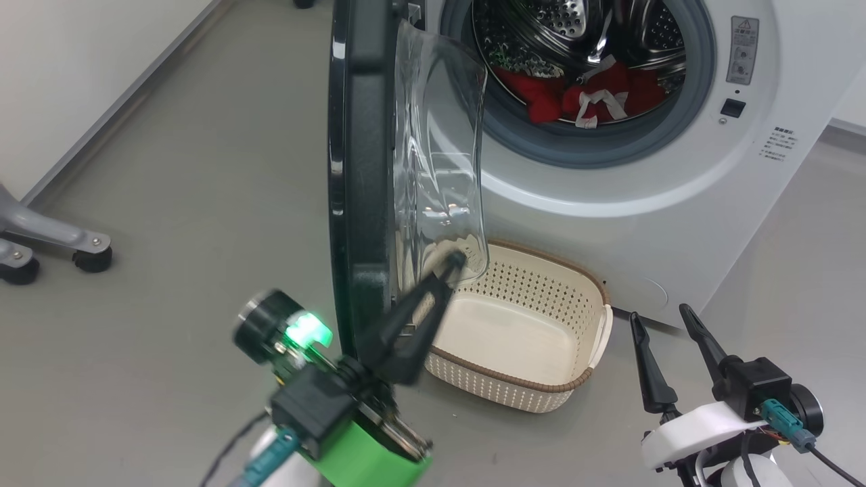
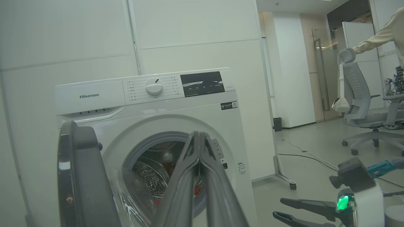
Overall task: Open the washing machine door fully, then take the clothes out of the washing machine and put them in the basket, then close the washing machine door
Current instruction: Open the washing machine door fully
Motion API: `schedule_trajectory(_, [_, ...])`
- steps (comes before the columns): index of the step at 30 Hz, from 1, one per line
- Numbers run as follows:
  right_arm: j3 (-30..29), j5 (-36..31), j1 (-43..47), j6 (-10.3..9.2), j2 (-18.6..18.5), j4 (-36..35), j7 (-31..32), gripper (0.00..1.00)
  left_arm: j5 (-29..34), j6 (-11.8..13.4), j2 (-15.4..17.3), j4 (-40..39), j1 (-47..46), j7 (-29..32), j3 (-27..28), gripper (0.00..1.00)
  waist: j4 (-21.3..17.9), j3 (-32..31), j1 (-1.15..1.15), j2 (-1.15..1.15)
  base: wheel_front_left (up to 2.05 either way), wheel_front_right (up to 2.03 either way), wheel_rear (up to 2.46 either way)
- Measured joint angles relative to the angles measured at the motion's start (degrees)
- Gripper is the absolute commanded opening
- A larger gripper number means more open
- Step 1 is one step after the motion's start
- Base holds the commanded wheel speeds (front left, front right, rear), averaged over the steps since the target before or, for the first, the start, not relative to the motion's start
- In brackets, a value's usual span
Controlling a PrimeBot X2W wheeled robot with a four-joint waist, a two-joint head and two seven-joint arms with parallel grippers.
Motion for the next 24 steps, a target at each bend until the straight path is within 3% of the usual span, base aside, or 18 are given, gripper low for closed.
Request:
schedule_trajectory(6, [-0.32,-0.26,0.0,0.48,0.09,0.23,0.0,1.0,-2.98,-0.03,0.07,4.05,3.48,3.72,-7.0,0.0,-0.69,0.23,0.0,0.0,0.0,0.0,0.0])
schedule_trajectory(11, [-0.48,-0.33,0.0,0.53,0.19,0.31,0.0,1.0,-5.34,-0.05,0.11,6.82,5.2,5.92,-9.14,0.0,-1.06,0.53,0.0,0.0,0.0,0.0,0.0])
schedule_trajectory(24, [-1.09,-0.88,-0.02,0.99,0.51,0.56,0.0,1.0,-6.38,0.09,0.27,13.22,5.43,7.51,-5.45,0.0,-1.93,1.61,0.0,0.0,0.0,0.0,0.0])
